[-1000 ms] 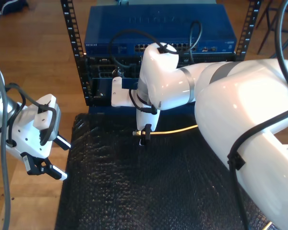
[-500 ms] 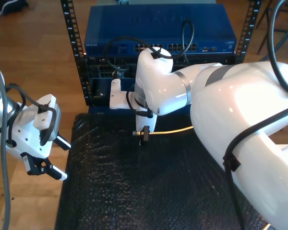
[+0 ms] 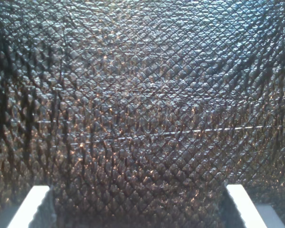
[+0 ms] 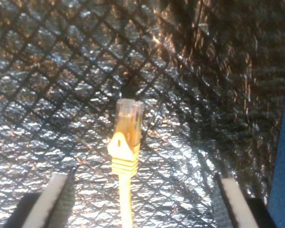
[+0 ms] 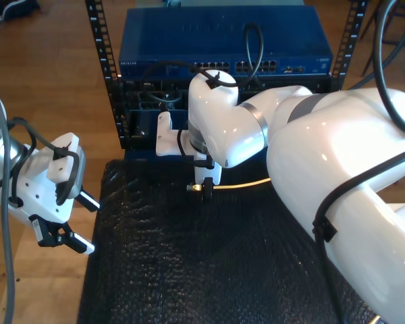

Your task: Grab the cable and plug it in

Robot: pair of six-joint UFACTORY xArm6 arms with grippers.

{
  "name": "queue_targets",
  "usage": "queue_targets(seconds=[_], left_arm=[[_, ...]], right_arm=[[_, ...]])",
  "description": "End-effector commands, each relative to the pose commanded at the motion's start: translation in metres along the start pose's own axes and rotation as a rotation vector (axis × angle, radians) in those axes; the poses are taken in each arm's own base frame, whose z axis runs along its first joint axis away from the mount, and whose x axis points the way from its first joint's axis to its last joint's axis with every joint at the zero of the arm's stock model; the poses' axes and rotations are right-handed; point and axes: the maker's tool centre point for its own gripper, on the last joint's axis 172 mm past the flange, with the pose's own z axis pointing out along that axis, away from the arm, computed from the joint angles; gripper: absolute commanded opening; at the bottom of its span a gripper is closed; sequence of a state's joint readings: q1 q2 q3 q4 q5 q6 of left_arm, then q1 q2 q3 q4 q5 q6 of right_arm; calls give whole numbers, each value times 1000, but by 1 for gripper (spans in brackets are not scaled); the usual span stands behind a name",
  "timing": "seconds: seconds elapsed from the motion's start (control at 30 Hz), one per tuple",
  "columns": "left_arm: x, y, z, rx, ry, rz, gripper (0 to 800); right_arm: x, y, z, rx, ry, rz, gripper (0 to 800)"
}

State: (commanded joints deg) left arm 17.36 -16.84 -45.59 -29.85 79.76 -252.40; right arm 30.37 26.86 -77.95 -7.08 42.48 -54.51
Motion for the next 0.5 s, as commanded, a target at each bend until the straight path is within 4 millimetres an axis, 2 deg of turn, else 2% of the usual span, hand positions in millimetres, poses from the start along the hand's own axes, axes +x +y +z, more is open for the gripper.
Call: queue_targets(seconds=[0.2,0.5], left_arm=[[0,0,0,0,0,0,800],[0,0,0,-1,1,-1,800]], right_arm=[[2,-3,6,9,-3,-3,655],[8,-7,7,11,-3,-15,602]])
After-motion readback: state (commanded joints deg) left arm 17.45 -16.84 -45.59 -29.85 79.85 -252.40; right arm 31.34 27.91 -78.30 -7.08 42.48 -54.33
